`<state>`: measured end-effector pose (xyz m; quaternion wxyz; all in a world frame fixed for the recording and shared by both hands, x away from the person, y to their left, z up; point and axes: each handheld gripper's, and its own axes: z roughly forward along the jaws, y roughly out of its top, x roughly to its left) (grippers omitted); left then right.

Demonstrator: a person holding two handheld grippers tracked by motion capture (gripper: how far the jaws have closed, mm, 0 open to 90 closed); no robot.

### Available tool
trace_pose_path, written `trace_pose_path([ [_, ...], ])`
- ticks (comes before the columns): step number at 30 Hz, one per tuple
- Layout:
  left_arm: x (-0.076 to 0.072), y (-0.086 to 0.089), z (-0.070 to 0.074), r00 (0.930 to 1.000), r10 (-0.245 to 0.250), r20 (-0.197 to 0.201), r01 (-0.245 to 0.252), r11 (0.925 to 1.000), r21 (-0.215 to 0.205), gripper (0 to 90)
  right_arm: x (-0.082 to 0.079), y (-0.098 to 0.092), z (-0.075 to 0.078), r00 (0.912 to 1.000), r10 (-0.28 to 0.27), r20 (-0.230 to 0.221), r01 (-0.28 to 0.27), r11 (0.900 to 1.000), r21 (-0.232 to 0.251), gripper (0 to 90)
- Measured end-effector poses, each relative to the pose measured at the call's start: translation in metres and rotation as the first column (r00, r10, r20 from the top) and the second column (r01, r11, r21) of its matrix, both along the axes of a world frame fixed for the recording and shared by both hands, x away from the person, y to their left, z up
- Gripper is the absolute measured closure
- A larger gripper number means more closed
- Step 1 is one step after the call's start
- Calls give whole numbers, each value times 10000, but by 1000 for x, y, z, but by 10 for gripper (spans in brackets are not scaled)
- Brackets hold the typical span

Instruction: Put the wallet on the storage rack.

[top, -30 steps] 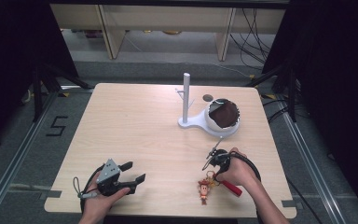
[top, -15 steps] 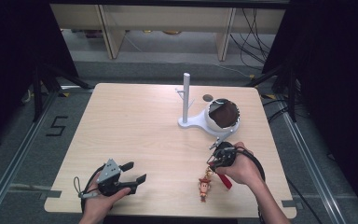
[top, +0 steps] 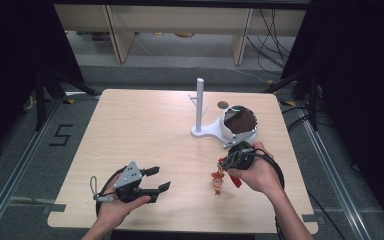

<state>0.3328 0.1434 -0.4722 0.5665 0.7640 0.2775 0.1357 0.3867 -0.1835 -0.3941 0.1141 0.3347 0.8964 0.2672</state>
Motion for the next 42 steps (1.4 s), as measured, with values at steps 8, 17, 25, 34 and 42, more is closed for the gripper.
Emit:
trace_pose_path([
  [8,15,-32,22,9941,-971,477,963,9952,192,414,-1,9,23,9976,95,691,-110,9997,213,756],
  [17,36,-72,30,9875,-1503,470,1491,9884,276,413,1,25,34,9950,377,930,-430,9975,555,756],
  [25,48,-86,29,9889,-1449,340,1435,9888,412,492,0,29,37,9933,427,1070,-480,9977,473,756],
  [34,58,-93,28,9893,-1399,416,1383,9896,402,614,0,31,38,9930,573,1035,-639,9961,610,756],
  [42,60,-96,28,9878,-1506,388,1487,9877,482,688,-2,35,40,9920,631,1092,-704,9954,643,756],
])
